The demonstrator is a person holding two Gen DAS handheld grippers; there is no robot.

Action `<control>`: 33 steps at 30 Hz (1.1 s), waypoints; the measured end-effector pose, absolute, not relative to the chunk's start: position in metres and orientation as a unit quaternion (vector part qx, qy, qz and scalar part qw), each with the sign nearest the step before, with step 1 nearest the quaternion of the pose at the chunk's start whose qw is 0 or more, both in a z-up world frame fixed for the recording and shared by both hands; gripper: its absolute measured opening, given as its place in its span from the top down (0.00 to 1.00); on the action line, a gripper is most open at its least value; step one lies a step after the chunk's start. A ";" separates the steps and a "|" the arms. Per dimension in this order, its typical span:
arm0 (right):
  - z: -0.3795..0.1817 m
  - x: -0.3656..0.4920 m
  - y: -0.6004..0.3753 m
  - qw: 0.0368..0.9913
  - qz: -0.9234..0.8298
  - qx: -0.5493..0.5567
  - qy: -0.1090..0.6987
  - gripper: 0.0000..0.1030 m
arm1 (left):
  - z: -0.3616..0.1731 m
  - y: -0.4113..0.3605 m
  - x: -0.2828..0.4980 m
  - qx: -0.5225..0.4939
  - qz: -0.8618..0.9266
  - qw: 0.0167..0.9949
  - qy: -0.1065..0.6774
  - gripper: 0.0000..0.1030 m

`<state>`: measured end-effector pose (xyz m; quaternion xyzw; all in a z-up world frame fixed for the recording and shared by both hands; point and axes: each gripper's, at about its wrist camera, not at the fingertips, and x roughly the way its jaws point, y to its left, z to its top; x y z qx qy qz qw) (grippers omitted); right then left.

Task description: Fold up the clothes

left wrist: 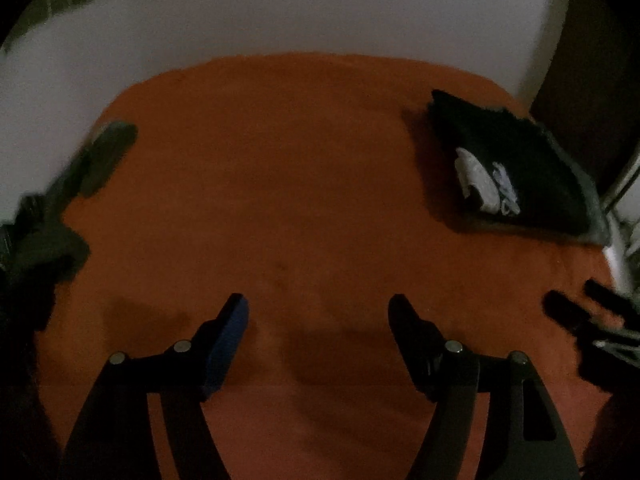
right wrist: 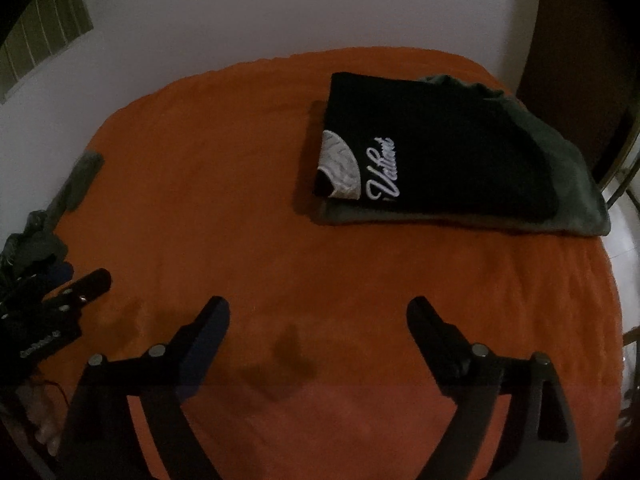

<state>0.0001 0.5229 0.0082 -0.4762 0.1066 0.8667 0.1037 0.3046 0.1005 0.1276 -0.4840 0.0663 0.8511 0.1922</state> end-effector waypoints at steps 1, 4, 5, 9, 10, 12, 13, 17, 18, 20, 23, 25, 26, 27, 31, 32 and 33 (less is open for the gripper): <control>0.004 -0.004 0.523 0.103 0.865 -0.479 0.108 0.12 | 0.126 0.096 0.304 -0.492 0.846 0.199 0.048 0.29; -0.004 -0.010 0.517 0.098 0.862 -0.485 0.111 0.12 | 0.120 0.090 0.303 -0.514 0.826 0.232 0.014 0.29; -0.007 -0.012 0.514 0.096 0.863 -0.485 0.108 0.11 | 0.120 0.088 0.305 -0.514 0.824 0.238 0.014 0.29; -0.020 -0.021 0.510 0.090 0.854 -0.500 0.113 0.07 | 0.121 0.087 0.315 -0.494 0.841 0.215 0.050 0.29; -0.023 -0.024 0.509 0.089 0.852 -0.503 0.116 0.05 | 0.121 0.089 0.317 -0.488 0.845 0.208 0.063 0.29; -0.028 -0.029 0.508 0.087 0.848 -0.509 0.121 0.02 | 0.122 0.091 0.320 -0.477 0.852 0.198 0.087 0.29; -0.030 -0.030 0.504 0.080 0.846 -0.513 0.120 0.00 | 0.122 0.093 0.321 -0.472 0.854 0.196 0.099 0.29; -0.039 -0.036 0.490 0.053 0.842 -0.527 0.105 0.00 | 0.120 0.102 0.318 -0.476 0.850 0.186 0.131 0.29; -0.041 -0.036 0.487 0.050 0.842 -0.527 0.101 0.00 | 0.119 0.103 0.316 -0.480 0.848 0.185 0.131 0.29; -0.043 -0.037 0.481 0.044 0.843 -0.528 0.093 0.00 | 0.116 0.104 0.314 -0.491 0.843 0.177 0.129 0.29; -0.046 -0.037 0.479 0.044 0.841 -0.530 0.097 0.00 | 0.112 0.106 0.311 -0.498 0.843 0.150 0.137 0.29; -0.044 -0.034 0.480 0.050 0.840 -0.530 0.104 0.00 | 0.113 0.107 0.315 -0.493 0.845 0.153 0.141 0.29; -0.044 -0.034 0.480 0.054 0.839 -0.531 0.105 0.00 | 0.113 0.108 0.316 -0.494 0.845 0.152 0.140 0.29; -0.044 -0.033 0.481 0.059 0.839 -0.531 0.106 0.00 | 0.113 0.108 0.317 -0.498 0.843 0.152 0.137 0.29; -0.043 -0.034 0.486 0.074 0.837 -0.528 0.123 0.00 | 0.109 0.106 0.314 -0.524 0.826 0.171 0.114 0.29; -0.043 -0.035 0.486 0.074 0.837 -0.528 0.124 0.00 | 0.108 0.106 0.313 -0.531 0.822 0.173 0.111 0.29; -0.043 -0.036 0.486 0.075 0.836 -0.528 0.125 0.00 | 0.107 0.106 0.311 -0.537 0.818 0.175 0.109 0.29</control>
